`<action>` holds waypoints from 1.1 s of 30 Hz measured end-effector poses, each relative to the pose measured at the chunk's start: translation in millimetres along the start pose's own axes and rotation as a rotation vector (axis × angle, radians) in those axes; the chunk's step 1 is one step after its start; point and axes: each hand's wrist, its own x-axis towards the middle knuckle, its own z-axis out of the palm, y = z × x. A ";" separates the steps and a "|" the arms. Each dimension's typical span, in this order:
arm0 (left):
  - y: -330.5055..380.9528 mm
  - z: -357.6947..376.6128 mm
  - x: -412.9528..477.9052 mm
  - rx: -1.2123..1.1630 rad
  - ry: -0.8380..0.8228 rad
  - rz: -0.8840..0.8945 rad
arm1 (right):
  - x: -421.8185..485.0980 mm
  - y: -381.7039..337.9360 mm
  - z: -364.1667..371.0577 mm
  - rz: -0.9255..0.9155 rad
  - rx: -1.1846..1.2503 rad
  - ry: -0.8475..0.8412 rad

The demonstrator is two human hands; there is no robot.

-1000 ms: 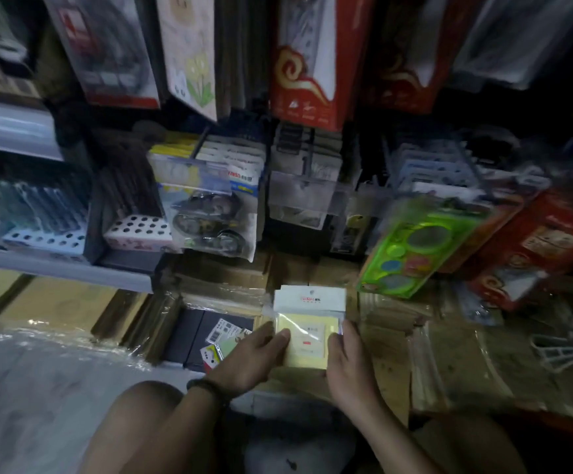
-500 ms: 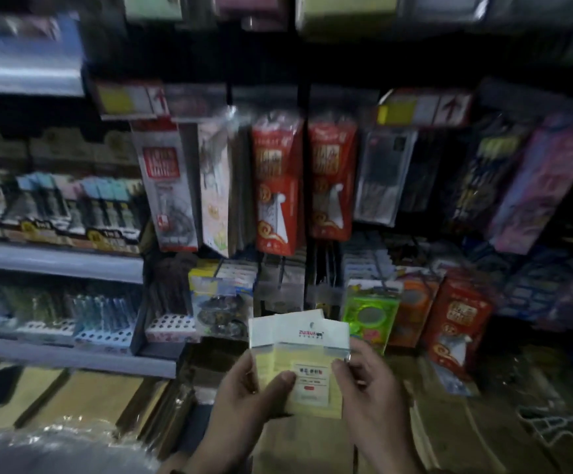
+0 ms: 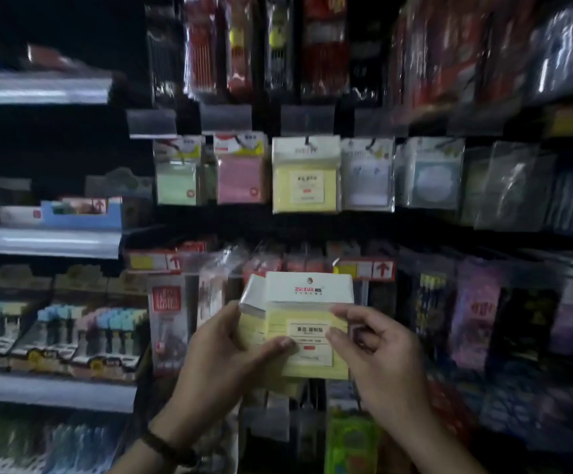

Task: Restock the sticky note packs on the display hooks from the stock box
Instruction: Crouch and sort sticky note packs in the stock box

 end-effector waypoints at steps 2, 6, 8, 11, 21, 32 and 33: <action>15.8 -8.5 18.5 0.086 0.029 0.053 | 20.8 -15.9 -1.0 -0.050 0.002 -0.014; 53.9 -32.8 50.6 0.382 -0.012 0.192 | 63.5 -39.9 1.3 -0.112 0.060 -0.003; 73.3 -47.1 65.8 0.570 -0.035 0.240 | 84.0 -50.3 1.7 -0.133 0.118 0.016; 90.7 -70.4 88.8 0.757 0.017 0.232 | 114.9 -62.3 0.2 -0.144 0.177 0.050; 134.8 -65.7 147.9 1.182 -0.107 0.471 | 196.0 -66.0 23.8 -0.237 0.196 0.128; 144.4 -56.9 196.9 1.199 -0.101 0.543 | 222.8 -73.0 32.9 -0.267 0.093 0.188; 144.7 -56.1 198.5 1.198 -0.109 0.542 | 223.8 -73.4 32.4 -0.268 0.064 0.189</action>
